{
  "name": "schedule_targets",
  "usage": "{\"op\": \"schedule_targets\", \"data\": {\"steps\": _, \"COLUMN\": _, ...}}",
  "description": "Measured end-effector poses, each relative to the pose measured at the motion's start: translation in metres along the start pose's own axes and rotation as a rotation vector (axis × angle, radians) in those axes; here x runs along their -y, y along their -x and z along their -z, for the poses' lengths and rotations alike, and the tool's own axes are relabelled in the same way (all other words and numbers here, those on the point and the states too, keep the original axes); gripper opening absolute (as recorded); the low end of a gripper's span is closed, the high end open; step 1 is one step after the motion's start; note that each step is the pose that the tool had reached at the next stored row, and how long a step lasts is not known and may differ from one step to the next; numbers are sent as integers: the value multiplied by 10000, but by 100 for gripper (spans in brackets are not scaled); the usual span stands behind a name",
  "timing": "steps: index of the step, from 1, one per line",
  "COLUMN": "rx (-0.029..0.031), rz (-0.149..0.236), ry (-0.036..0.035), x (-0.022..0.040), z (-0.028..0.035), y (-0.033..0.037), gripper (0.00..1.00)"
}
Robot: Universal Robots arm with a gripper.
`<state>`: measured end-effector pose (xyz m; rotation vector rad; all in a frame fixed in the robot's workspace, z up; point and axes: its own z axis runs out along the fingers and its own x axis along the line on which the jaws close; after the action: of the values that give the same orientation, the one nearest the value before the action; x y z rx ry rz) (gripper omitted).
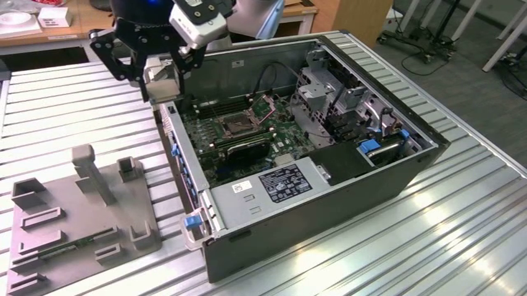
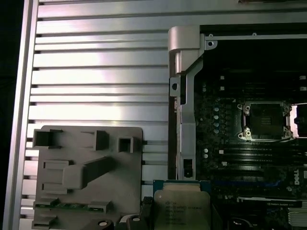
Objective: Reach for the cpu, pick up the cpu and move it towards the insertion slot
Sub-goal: 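Pick up the cpu and move it towards the insertion slot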
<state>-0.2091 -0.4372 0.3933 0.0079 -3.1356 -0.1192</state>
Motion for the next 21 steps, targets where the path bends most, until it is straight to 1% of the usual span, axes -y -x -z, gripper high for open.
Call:
{"op": "schedule_targets", "data": {"steps": 8, "rx": -1, "rz": 0, "ry": -1, "x": -82, "z": -13, "y": 196, "gripper": 54}}
{"op": "schedule_targets", "data": {"steps": 21, "rx": 0, "rz": 0, "ry": -1, "x": -236, "z": -37, "y": 433, "gripper": 54}}
